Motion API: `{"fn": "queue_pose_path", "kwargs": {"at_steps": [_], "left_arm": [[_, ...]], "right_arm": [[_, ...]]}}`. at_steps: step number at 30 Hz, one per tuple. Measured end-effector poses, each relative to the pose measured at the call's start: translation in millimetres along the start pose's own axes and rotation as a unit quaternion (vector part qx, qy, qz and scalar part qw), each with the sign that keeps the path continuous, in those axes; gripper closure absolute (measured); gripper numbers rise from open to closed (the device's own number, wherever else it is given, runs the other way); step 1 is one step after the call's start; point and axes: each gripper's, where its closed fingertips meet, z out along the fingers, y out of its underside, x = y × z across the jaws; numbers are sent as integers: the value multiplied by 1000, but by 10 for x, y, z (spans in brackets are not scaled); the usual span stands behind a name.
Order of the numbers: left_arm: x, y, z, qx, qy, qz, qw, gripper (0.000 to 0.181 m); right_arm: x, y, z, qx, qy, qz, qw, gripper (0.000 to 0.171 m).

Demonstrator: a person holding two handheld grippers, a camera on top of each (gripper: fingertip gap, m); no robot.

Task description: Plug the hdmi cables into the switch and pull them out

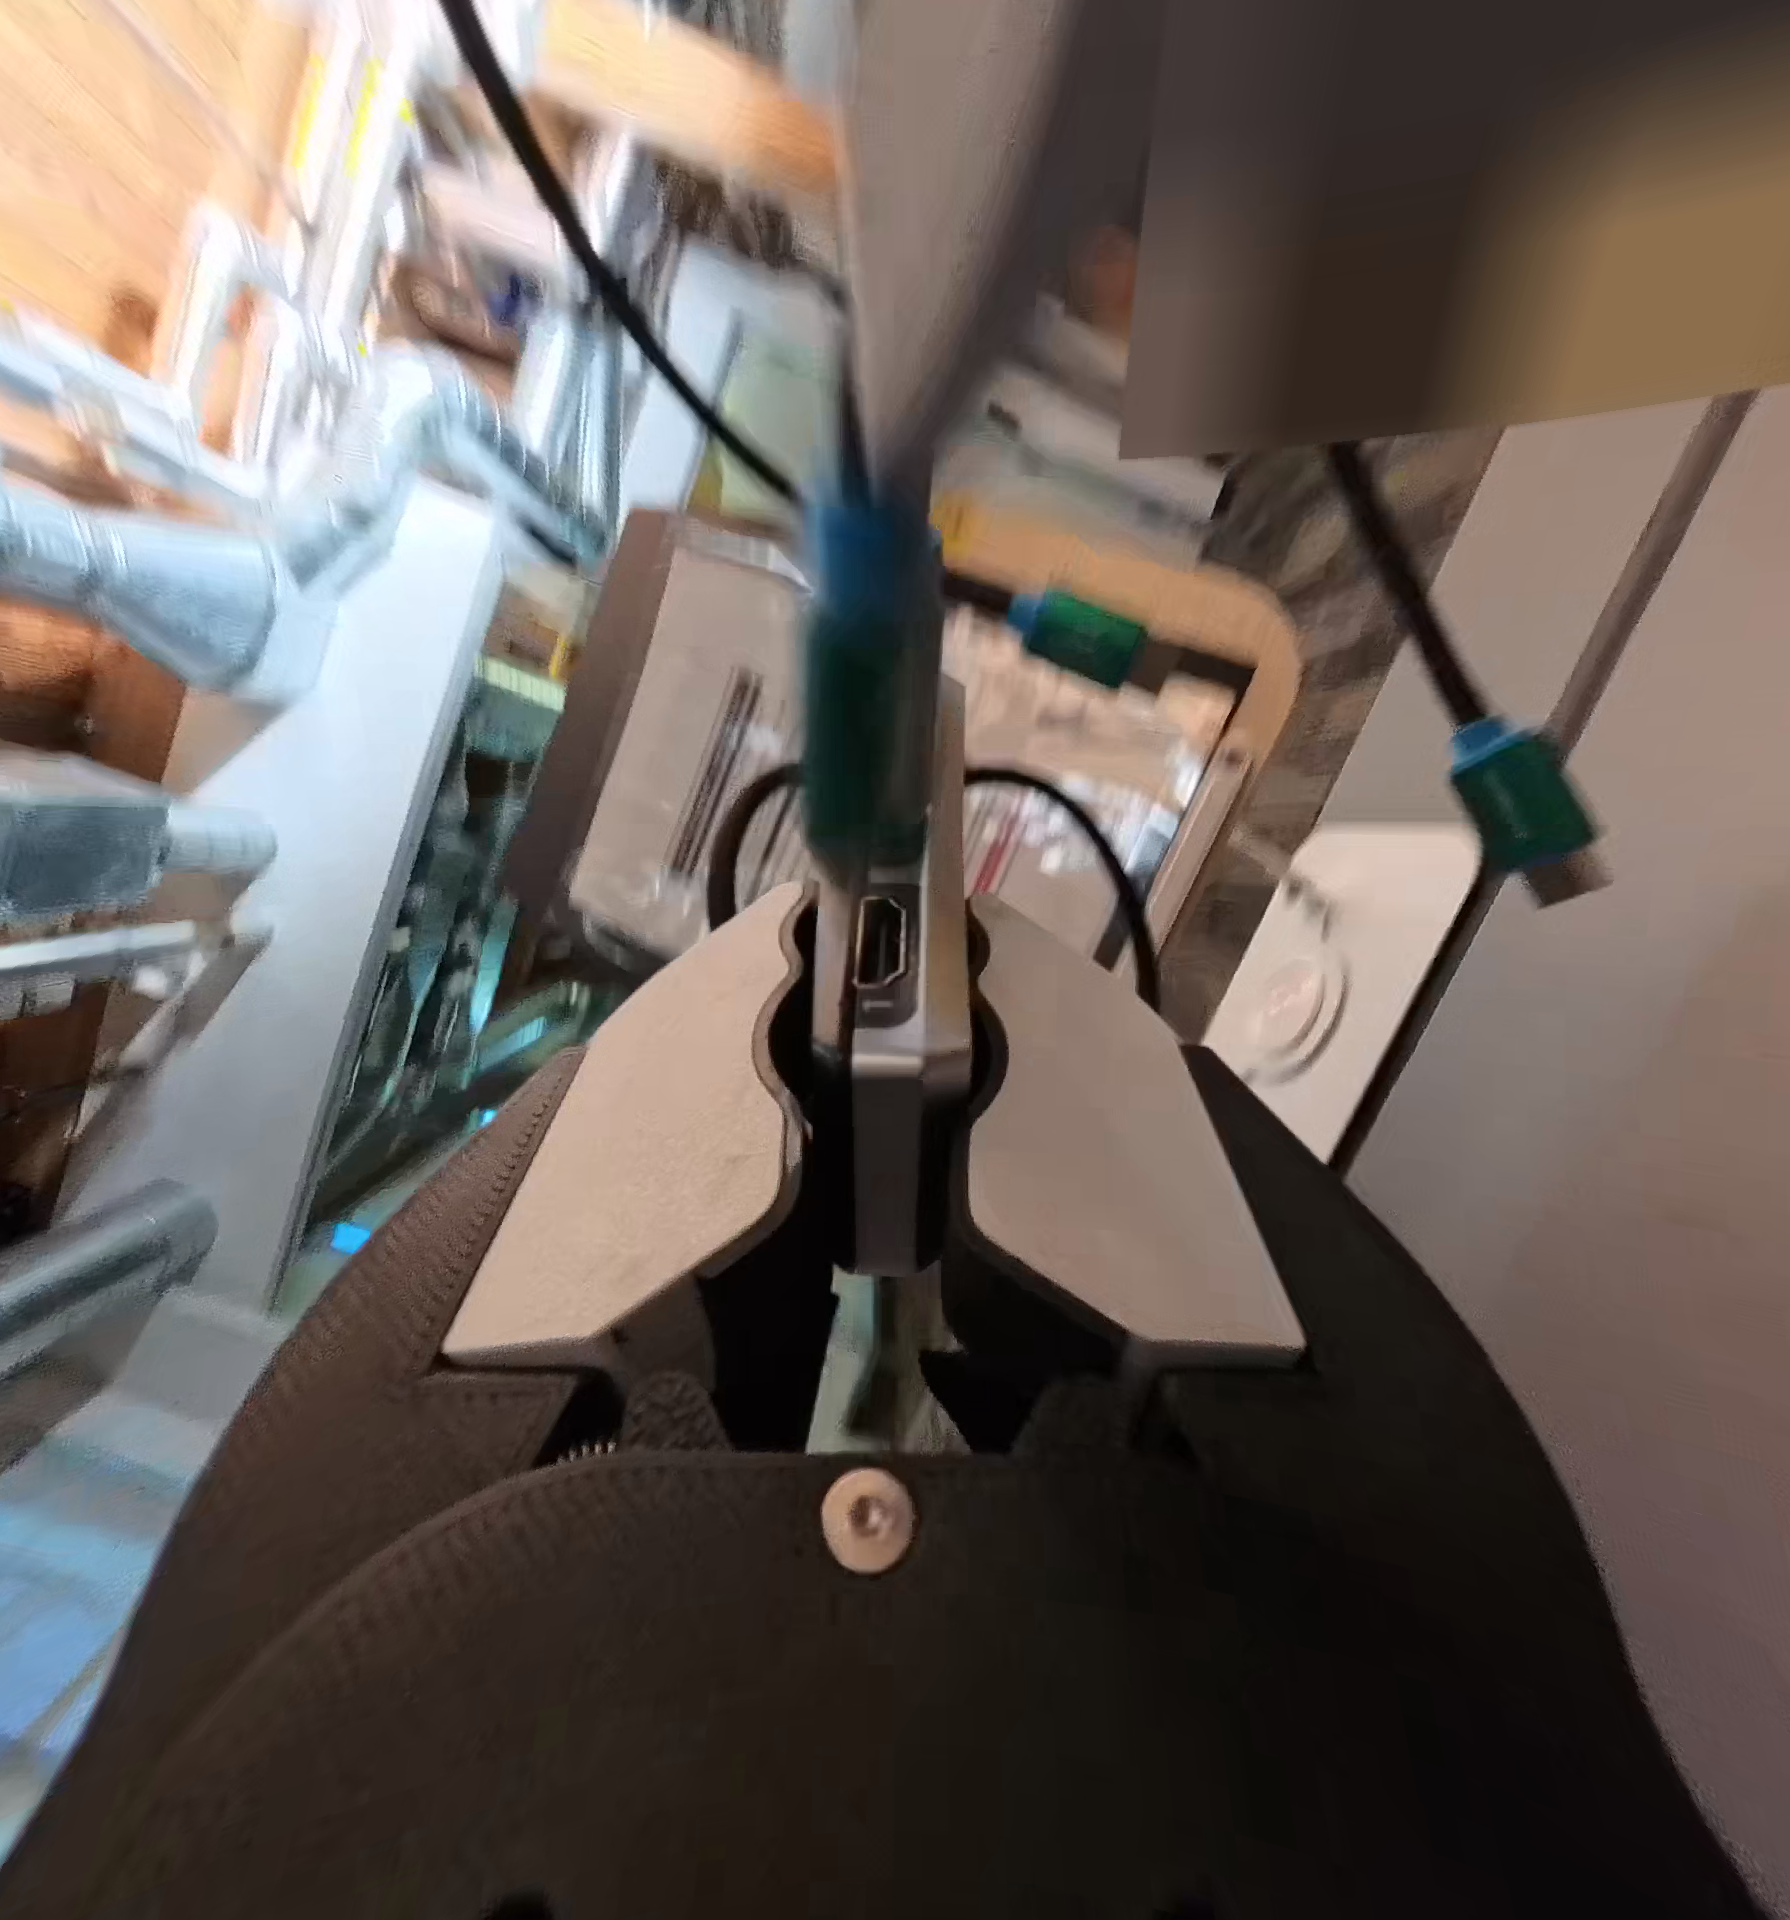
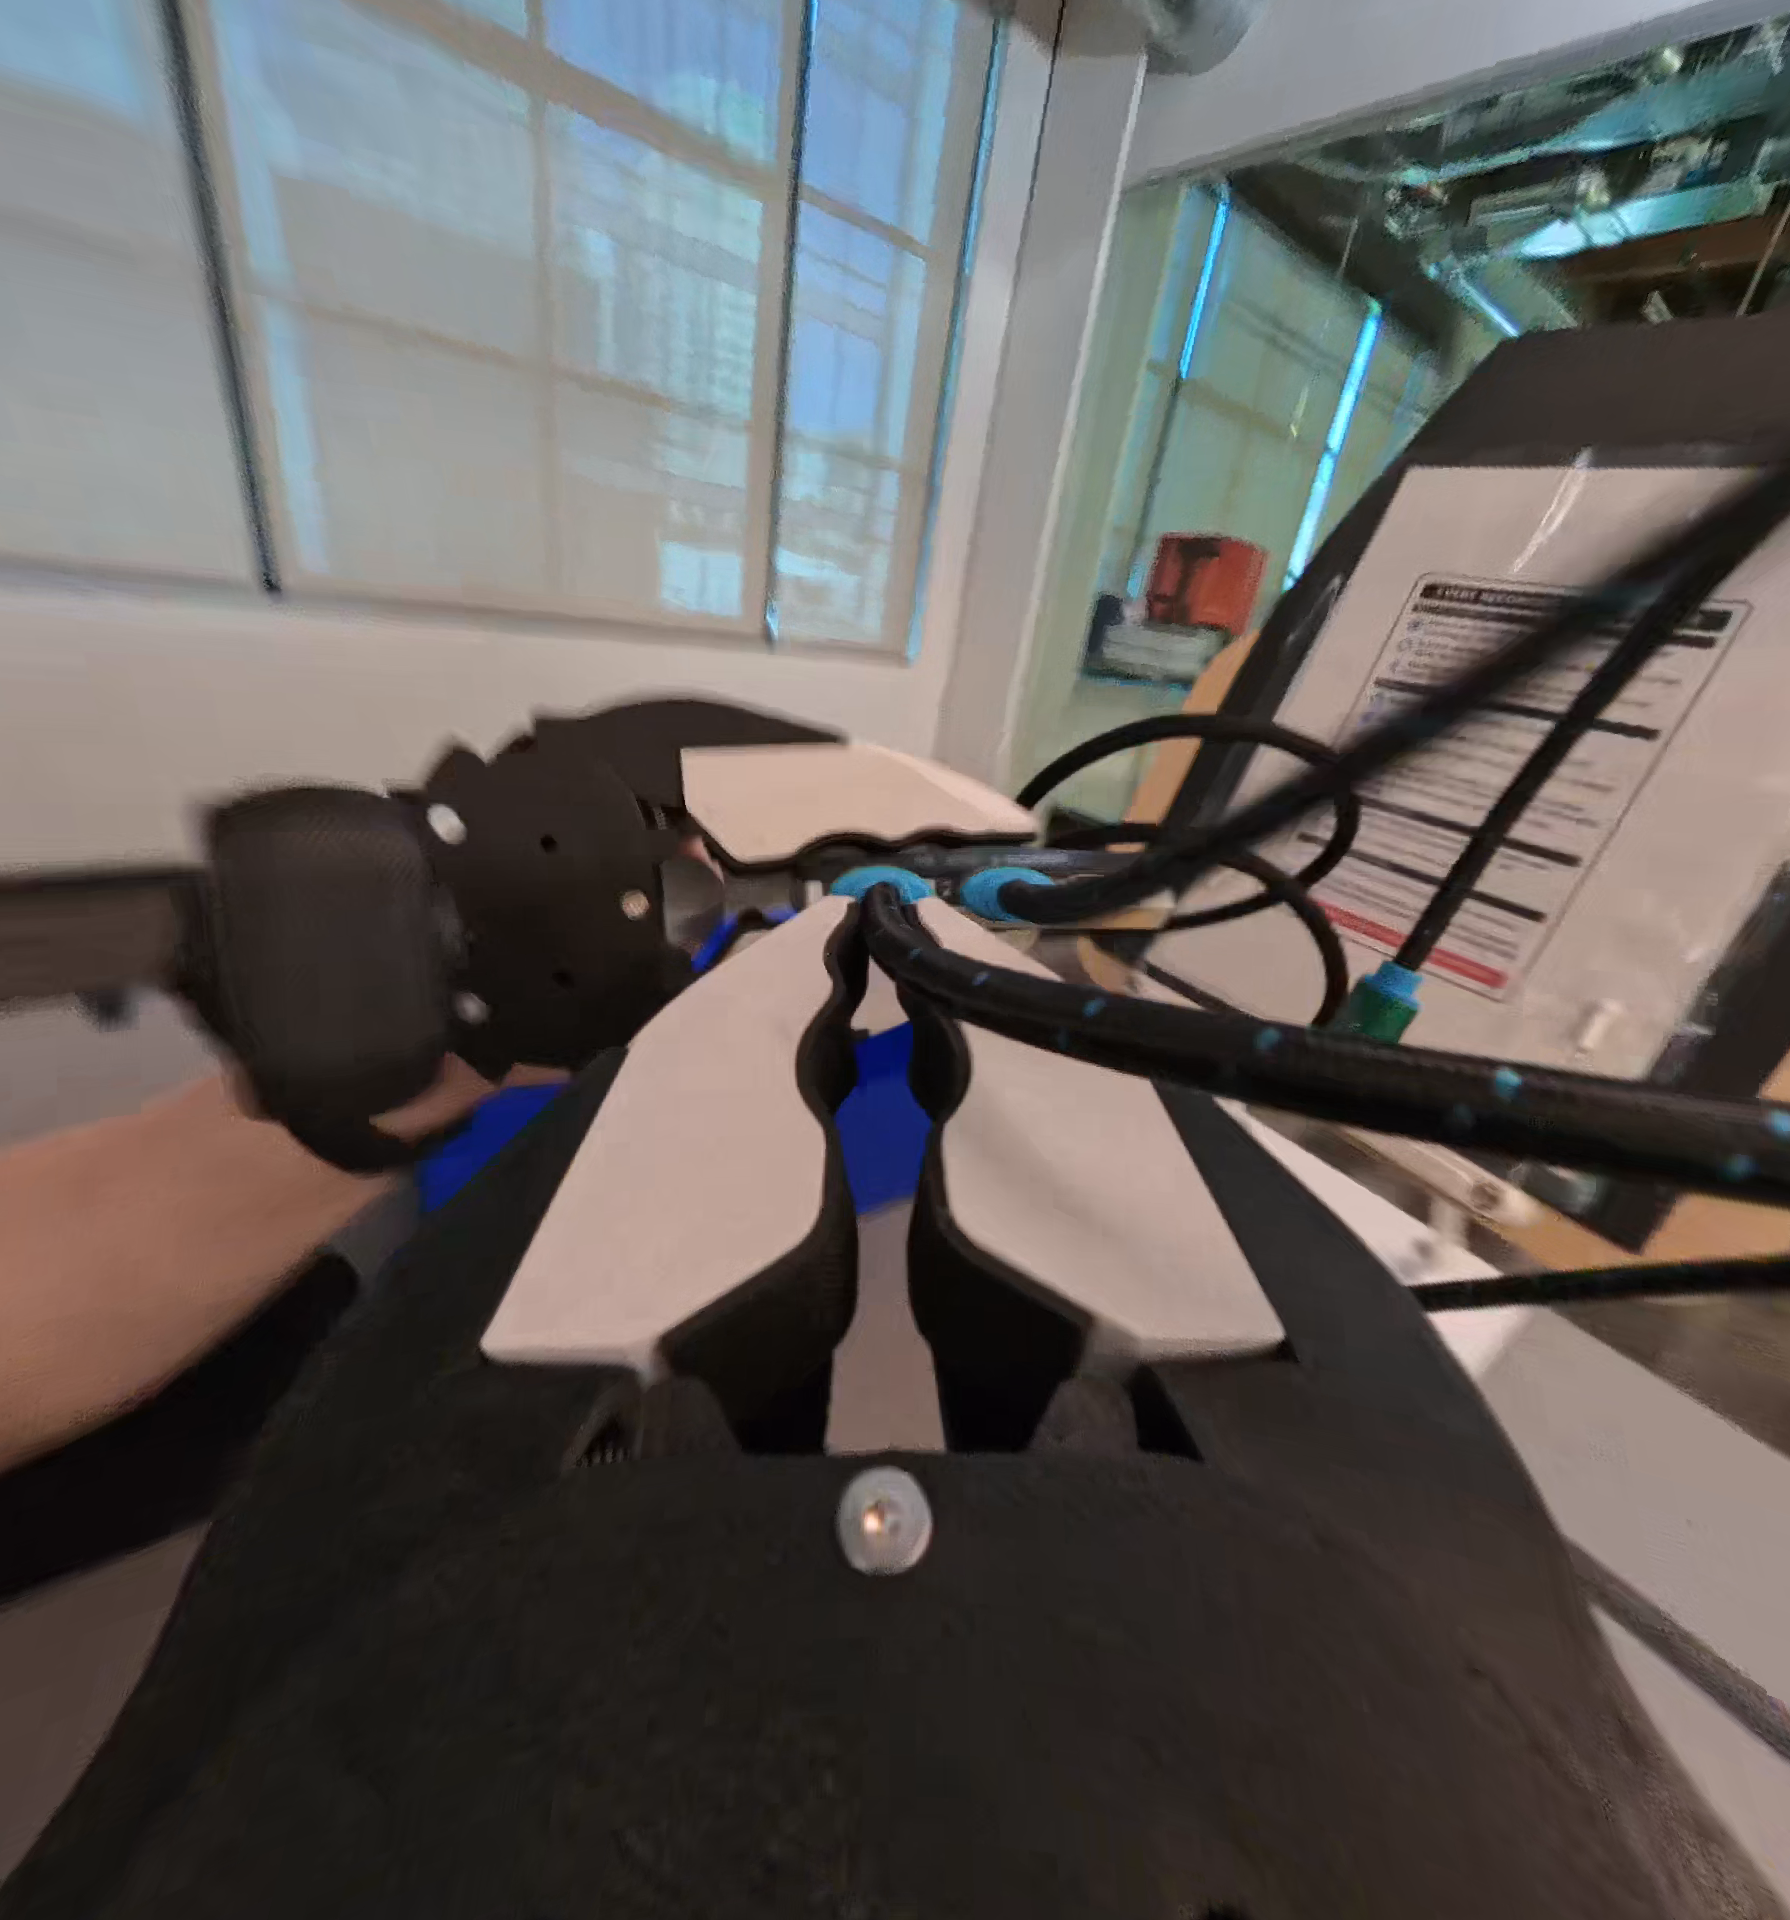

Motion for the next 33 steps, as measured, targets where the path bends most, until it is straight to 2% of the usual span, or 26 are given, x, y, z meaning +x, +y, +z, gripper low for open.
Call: {"fn": "queue_pose_path", "kwargs": {"at_steps": [2,3,5,10,13,15,18,21,27,30,33], "left_arm": [[-53,345,63,-60,0,-7,998,158],[-103,502,66,-73,-1,-15,997,158],[-220,628,11,-77,0,-21,997,158],[-438,554,-105,-55,-13,-71,996,160],[-445,534,-143,-38,-4,-77,996,160],[-433,499,-150,-35,0,-78,996,160],[-386,384,-152,-23,7,-70,997,160],[-335,261,-155,-6,17,-66,998,159],[-278,139,-159,10,27,-63,998,159],[-270,124,-160,11,28,-61,998,159],[-271,114,-169,12,28,-61,998,159]], "right_arm": [[199,-337,-244,75,-16,84,994,165],[330,-492,-397,98,-3,88,991,164],[423,-581,-551,67,11,39,997,164],[208,-419,-571,-51,-67,-16,996,164],[244,-230,-685,-135,-81,-38,987,164],[315,-326,-835,-129,-72,-44,988,164],[316,-460,-1121,-118,-104,-2,988,164],[478,-436,-1363,-139,-78,3,987,164],[902,32,-1733,-216,-51,41,974,164],[1031,439,-1858,-270,-72,76,957,164],[968,819,-1985,-314,-134,90,936,164]]}}
